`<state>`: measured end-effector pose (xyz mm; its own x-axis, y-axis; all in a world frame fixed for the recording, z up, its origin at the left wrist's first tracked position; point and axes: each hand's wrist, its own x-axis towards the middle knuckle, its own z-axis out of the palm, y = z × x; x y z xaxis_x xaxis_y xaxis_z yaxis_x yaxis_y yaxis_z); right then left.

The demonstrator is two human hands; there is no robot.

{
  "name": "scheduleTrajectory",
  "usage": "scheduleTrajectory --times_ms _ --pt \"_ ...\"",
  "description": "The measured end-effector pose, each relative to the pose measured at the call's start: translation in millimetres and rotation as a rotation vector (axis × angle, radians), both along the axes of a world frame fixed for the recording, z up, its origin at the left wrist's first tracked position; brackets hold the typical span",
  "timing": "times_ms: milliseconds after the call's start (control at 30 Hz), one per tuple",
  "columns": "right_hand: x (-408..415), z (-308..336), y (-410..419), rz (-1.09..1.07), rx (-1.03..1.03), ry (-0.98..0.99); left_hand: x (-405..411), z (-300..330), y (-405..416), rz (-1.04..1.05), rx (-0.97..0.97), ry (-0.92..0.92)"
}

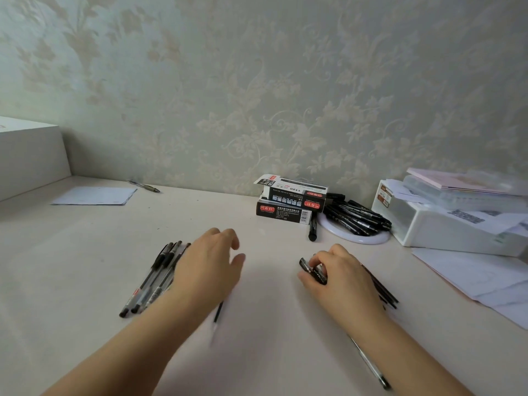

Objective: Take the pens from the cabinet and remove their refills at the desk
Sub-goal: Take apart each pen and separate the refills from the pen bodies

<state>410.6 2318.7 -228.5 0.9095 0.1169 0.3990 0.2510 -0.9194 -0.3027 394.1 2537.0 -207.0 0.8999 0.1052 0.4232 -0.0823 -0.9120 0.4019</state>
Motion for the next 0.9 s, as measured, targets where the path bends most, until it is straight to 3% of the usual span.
scheduleTrajectory --times_ms 267,633,767,900 --pt "1.2 3.6 12.4 -0.052 -0.091 0.059 -15.3 -13.6 -40.0 -0.298 -0.036 -0.006" --pt "-2.7 19.9 7.5 -0.070 -0.059 -0.114 -16.1 -16.8 -44.9 -0.372 -0.099 0.000" --pt "-5.2 29.0 5.4 -0.015 0.072 -0.216 -13.8 -17.3 -44.0 -0.386 -0.126 -0.008" --pt "-5.3 32.2 7.7 0.074 0.594 0.021 -11.1 -16.8 -44.4 -0.400 -0.211 -0.023"
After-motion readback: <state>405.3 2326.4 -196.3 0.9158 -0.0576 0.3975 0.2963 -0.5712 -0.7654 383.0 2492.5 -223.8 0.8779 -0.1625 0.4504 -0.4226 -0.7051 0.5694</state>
